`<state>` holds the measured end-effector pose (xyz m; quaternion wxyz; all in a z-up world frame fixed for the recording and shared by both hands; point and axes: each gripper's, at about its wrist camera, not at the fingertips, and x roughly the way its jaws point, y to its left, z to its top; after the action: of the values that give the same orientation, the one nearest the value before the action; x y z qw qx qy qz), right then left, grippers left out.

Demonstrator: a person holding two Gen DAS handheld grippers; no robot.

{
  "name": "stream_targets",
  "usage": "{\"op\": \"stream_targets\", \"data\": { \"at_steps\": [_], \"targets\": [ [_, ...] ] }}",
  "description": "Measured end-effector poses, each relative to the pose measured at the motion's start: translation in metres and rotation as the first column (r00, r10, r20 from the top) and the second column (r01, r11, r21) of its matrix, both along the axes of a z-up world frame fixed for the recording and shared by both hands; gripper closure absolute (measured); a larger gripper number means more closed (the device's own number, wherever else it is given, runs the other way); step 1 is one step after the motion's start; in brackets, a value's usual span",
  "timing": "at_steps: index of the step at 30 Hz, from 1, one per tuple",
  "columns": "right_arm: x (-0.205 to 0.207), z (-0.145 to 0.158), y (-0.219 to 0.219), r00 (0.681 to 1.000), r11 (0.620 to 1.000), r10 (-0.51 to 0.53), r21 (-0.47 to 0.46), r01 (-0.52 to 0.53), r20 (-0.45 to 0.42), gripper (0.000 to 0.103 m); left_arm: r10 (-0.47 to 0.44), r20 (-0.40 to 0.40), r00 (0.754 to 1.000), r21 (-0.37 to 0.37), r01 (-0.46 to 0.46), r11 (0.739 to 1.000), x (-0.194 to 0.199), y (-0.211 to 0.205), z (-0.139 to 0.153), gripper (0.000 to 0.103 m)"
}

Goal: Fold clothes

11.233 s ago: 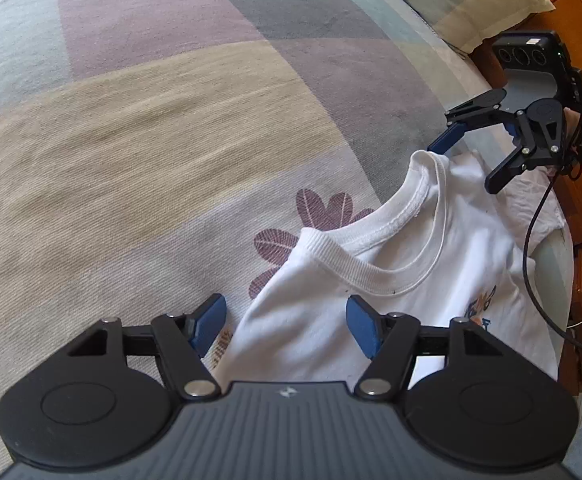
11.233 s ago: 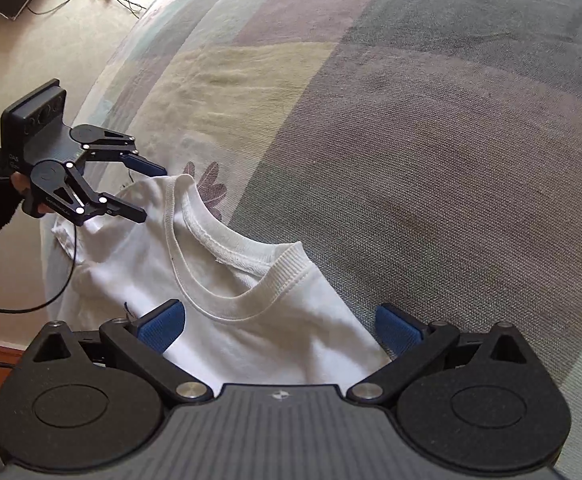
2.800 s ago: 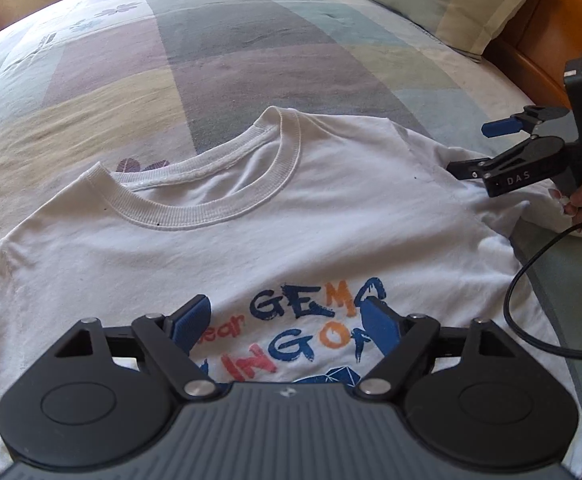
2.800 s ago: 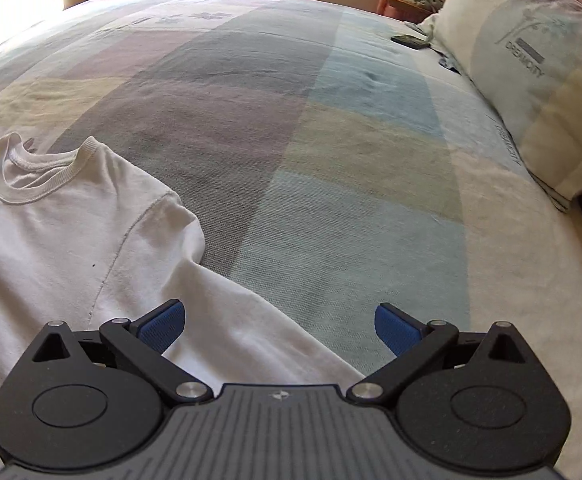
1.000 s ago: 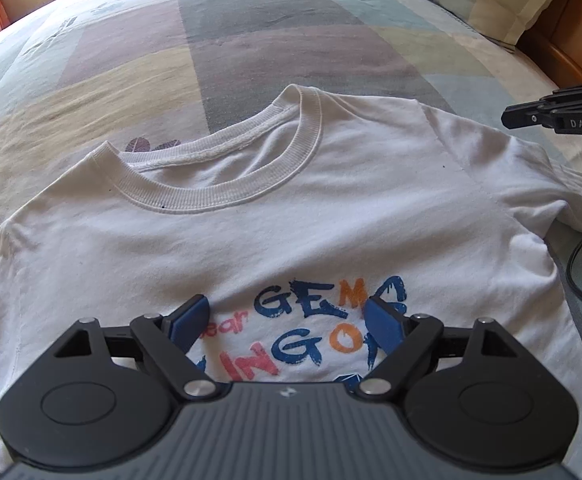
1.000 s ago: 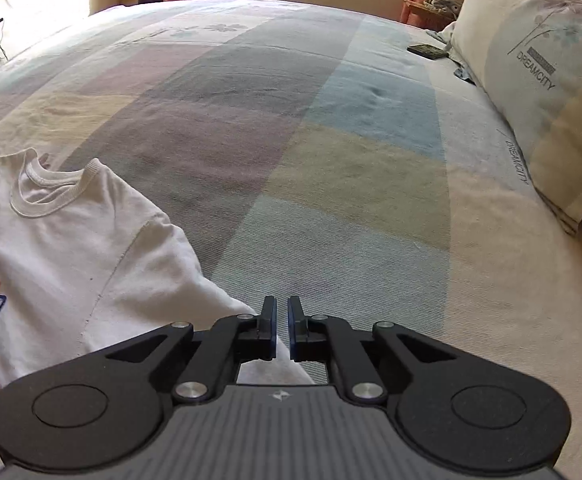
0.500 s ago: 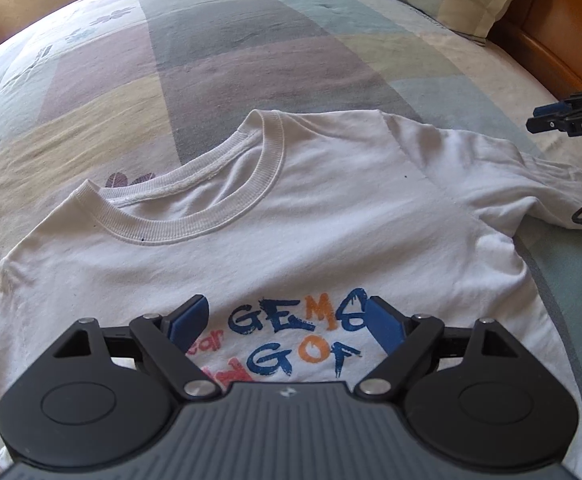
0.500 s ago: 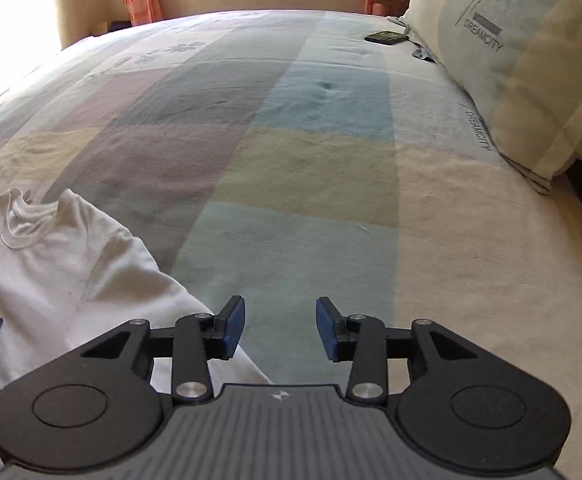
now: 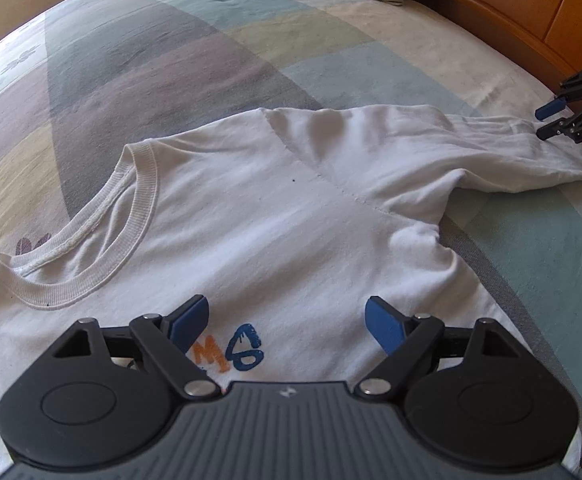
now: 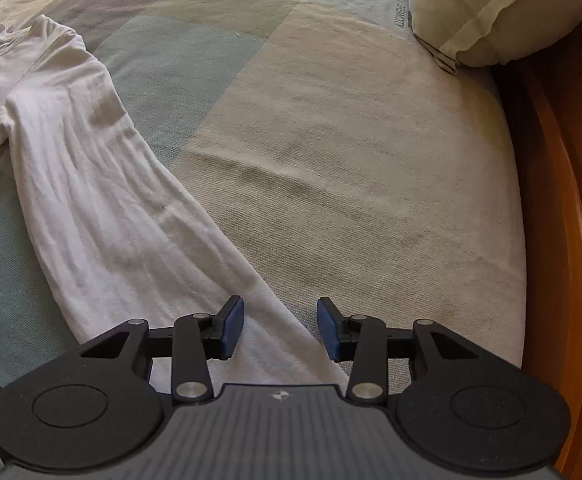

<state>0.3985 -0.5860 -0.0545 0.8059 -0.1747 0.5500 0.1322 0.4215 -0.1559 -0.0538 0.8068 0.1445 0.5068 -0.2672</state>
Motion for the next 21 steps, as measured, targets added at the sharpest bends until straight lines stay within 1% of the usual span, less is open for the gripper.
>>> {"op": "stream_targets", "data": {
  "at_steps": [2, 4, 5, 6, 7, 8, 9, 12, 14, 15, 17, 20, 21],
  "targets": [
    [0.002, -0.003, -0.002, 0.999, 0.999, 0.031, 0.024, -0.031, -0.006, 0.057, -0.015, 0.000, 1.000, 0.000, 0.015, 1.000, 0.002, -0.006, -0.001, 0.018],
    [0.001, -0.003, -0.002, 0.998, 0.998, 0.046, 0.049, -0.045, -0.030, 0.068, -0.016, -0.007, 1.000, 0.000, 0.016, 1.000, 0.005, -0.009, -0.002, 0.018],
    [0.001, -0.002, -0.001, 0.998, 0.997, 0.054, 0.055, -0.052, -0.039, 0.081, -0.015, -0.007, 1.000, 0.000, 0.015, 1.000, 0.006, -0.010, -0.003, 0.018],
    [0.000, -0.001, 0.002, 0.997, 0.997, 0.063, 0.044, -0.061, -0.043, 0.088, -0.015, -0.003, 1.000, -0.001, 0.015, 1.000, 0.006, -0.011, -0.003, 0.018],
    [-0.001, -0.001, 0.005, 0.997, 0.997, 0.069, 0.031, -0.067, -0.046, 0.091, -0.014, 0.001, 1.000, -0.002, 0.014, 1.000, 0.006, -0.012, -0.003, 0.018],
    [0.000, 0.001, 0.007, 0.997, 0.998, 0.061, 0.022, -0.060, -0.046, 0.096, -0.012, 0.001, 1.000, 0.000, 0.012, 1.000, 0.006, -0.012, -0.004, 0.018],
    [0.001, 0.003, 0.007, 0.998, 0.999, 0.044, 0.023, -0.043, -0.040, 0.098, -0.010, -0.001, 1.000, 0.000, 0.010, 1.000, 0.007, -0.012, -0.004, 0.018],
    [0.004, 0.013, 0.000, 1.000, 1.000, -0.010, 0.010, 0.010, 0.014, 0.099, -0.004, -0.001, 1.000, -0.004, 0.004, 1.000, 0.007, -0.011, -0.004, 0.018],
    [0.011, 0.017, -0.009, 0.997, 0.998, -0.068, 0.000, 0.068, 0.042, 0.099, 0.002, 0.002, 1.000, -0.004, -0.002, 1.000, 0.007, -0.010, -0.004, 0.018],
    [0.014, 0.017, -0.012, 0.995, 0.996, -0.087, -0.005, 0.088, 0.046, 0.099, 0.007, -0.001, 1.000, -0.005, -0.007, 1.000, 0.007, -0.010, -0.004, 0.018],
    [0.020, 0.012, -0.016, 0.992, 0.992, -0.126, -0.022, 0.127, 0.021, 0.098, 0.018, -0.002, 1.000, -0.008, -0.018, 1.000, 0.007, -0.008, -0.004, 0.018],
    [0.023, 0.014, -0.015, 0.989, 0.989, -0.144, -0.027, 0.144, 0.027, 0.087, 0.035, -0.003, 0.999, -0.016, -0.035, 0.999, 0.007, -0.005, -0.003, 0.018],
    [0.024, 0.020, -0.012, 0.988, 0.989, -0.145, 0.010, 0.145, 0.047, 0.081, 0.040, -0.002, 0.999, -0.017, -0.040, 0.999, 0.007, -0.004, -0.003, 0.018]
  ]
}}
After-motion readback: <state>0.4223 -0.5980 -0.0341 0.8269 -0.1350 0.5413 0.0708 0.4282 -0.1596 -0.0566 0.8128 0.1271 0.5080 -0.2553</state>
